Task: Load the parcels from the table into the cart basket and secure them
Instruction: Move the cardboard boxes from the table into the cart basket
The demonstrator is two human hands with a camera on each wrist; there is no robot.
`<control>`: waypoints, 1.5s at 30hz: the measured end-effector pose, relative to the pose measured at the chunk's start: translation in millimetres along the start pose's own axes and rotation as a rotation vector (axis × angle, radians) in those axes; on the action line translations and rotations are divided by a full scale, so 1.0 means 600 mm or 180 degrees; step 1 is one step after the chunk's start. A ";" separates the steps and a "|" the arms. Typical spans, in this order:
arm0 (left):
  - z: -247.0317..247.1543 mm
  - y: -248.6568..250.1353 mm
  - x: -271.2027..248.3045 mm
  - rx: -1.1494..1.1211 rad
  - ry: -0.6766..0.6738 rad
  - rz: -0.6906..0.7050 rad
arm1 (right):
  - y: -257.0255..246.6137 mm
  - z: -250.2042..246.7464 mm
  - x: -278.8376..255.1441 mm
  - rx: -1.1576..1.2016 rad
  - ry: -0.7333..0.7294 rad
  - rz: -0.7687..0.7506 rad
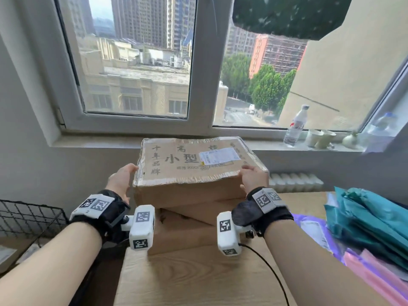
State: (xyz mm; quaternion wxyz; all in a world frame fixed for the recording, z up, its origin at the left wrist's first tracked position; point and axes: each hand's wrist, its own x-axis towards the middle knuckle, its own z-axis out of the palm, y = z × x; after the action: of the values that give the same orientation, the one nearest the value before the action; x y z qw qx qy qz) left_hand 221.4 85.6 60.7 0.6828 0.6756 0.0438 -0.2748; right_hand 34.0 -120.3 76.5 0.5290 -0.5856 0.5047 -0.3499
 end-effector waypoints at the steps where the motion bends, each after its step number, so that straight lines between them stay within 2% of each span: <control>1: 0.013 0.002 0.002 -0.0018 0.0035 -0.0027 | -0.006 -0.008 0.021 -0.0073 0.0099 -0.0071; 8: 0.040 -0.003 0.048 -0.0144 -0.0055 -0.0276 | -0.008 -0.041 0.146 -0.0498 0.0422 -0.0412; 11: 0.056 -0.009 0.043 0.0037 -0.0083 -0.0367 | 0.013 -0.051 0.177 -0.0551 0.0428 -0.0227; 17: 0.063 -0.017 0.036 -0.0049 -0.0213 -0.0440 | 0.055 -0.066 0.193 -0.0682 -0.0111 0.0310; 20: 0.065 -0.018 0.030 -0.0105 -0.0241 -0.0478 | 0.064 -0.060 0.193 -0.0668 -0.0311 0.0463; 23: 0.057 -0.023 0.028 -0.0186 -0.0235 -0.0392 | 0.067 -0.055 0.190 -0.0723 -0.0406 0.0422; 33: -0.010 -0.019 0.000 -0.0872 -0.0245 -0.0118 | 0.023 -0.040 0.132 -0.0207 -0.0434 0.0380; 45: -0.113 0.017 -0.040 -0.1166 0.0137 0.0175 | -0.010 -0.011 0.029 -0.0146 -0.1651 0.0600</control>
State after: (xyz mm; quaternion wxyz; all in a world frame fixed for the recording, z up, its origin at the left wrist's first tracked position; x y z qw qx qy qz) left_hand 226.4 156.8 74.4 0.8005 0.5466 0.0892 -0.2290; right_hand 33.6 -139.3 81.2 0.6574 -0.6179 0.4125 -0.1259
